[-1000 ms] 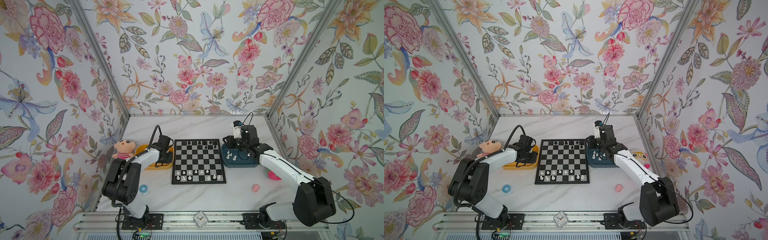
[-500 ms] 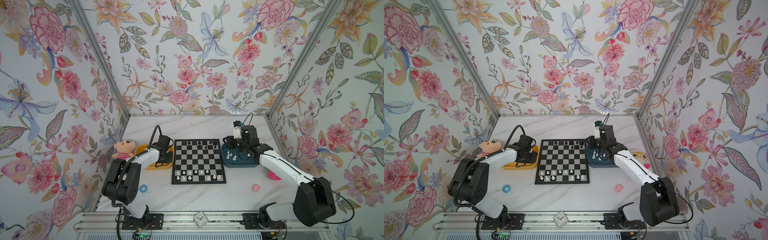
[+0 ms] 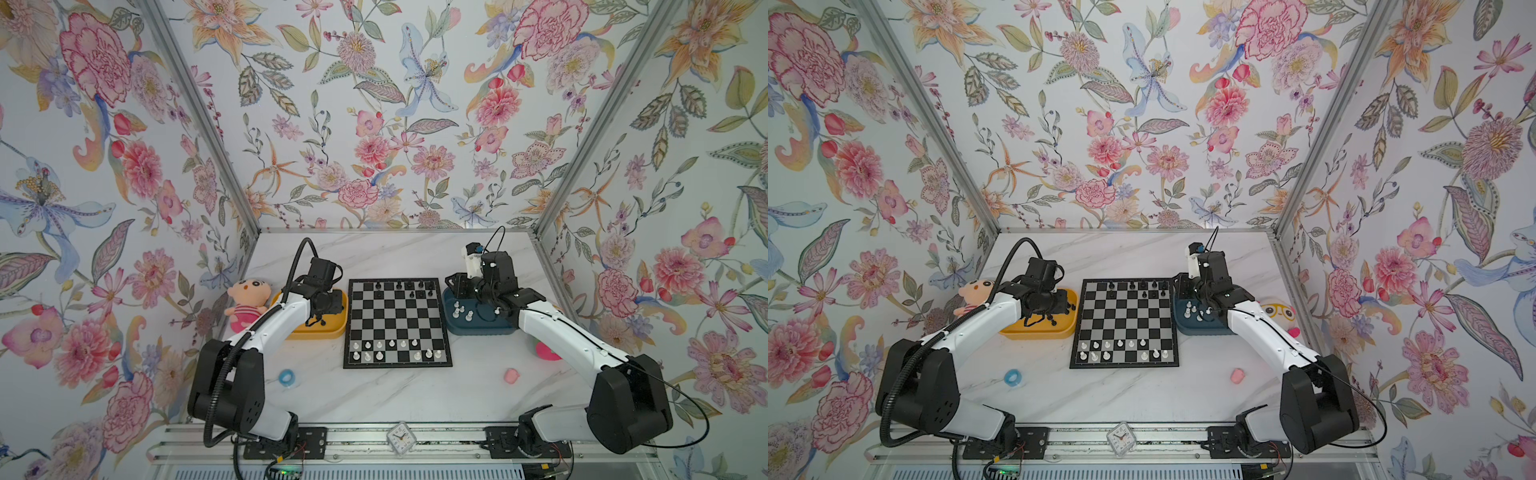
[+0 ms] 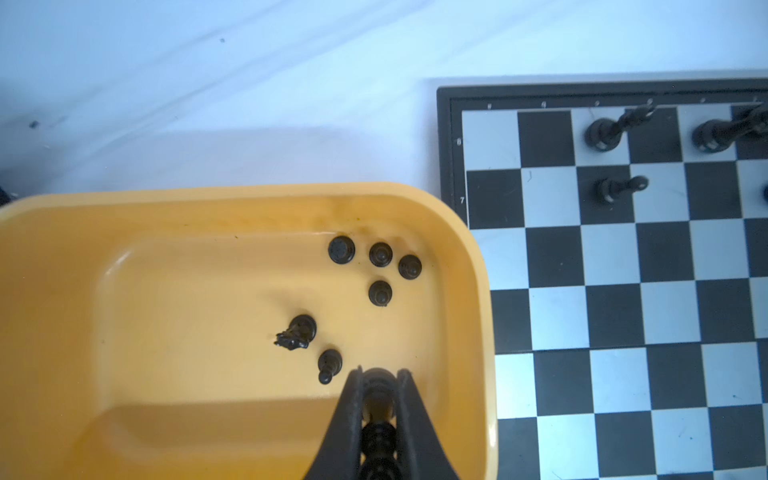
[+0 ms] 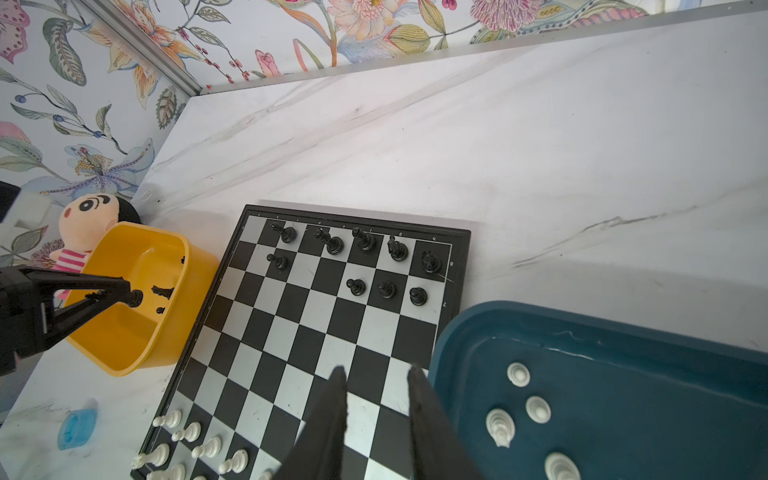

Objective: Set up the chess pieces on the board
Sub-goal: 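Lift the black queen and carry it over the board's farthest row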

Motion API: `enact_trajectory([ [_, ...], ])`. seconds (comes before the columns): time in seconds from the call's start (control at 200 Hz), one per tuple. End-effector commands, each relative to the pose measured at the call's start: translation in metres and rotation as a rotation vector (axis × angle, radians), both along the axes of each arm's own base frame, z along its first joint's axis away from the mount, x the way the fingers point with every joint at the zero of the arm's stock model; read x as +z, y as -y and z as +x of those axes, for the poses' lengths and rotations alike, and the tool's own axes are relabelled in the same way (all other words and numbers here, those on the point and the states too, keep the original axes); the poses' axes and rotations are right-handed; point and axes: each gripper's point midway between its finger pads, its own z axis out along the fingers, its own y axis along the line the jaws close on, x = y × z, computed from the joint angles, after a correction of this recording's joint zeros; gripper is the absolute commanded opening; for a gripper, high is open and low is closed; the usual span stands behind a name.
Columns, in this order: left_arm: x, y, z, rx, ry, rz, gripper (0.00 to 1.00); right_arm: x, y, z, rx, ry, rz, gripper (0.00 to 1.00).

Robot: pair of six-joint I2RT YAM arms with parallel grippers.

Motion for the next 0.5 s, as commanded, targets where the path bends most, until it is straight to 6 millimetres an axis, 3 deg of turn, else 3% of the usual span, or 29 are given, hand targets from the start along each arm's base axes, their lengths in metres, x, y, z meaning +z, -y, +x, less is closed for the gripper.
enact_trajectory([
  [0.0, 0.022, -0.005, -0.002, -0.002, 0.020, 0.039, 0.11, 0.004, -0.001, -0.004, 0.001, 0.011, 0.012, 0.27],
  [0.185, 0.051, 0.007, 0.009, -0.037, 0.068, 0.029, 0.11, 0.002, -0.002, -0.004, 0.003, 0.008, 0.013, 0.27],
  [0.41, 0.078, 0.048, 0.034, -0.149, 0.114, 0.008, 0.11, 0.001, 0.000, -0.004, 0.002, 0.007, 0.011, 0.27],
  [0.43, 0.069, 0.052, 0.039, -0.158, 0.092, 0.013, 0.11, 0.000, 0.000, -0.004, 0.002, 0.004, 0.012, 0.27],
  [0.495, 0.070, 0.065, 0.048, -0.187, 0.092, 0.009, 0.11, 0.002, 0.000, -0.004, 0.001, 0.008, 0.012, 0.27],
])
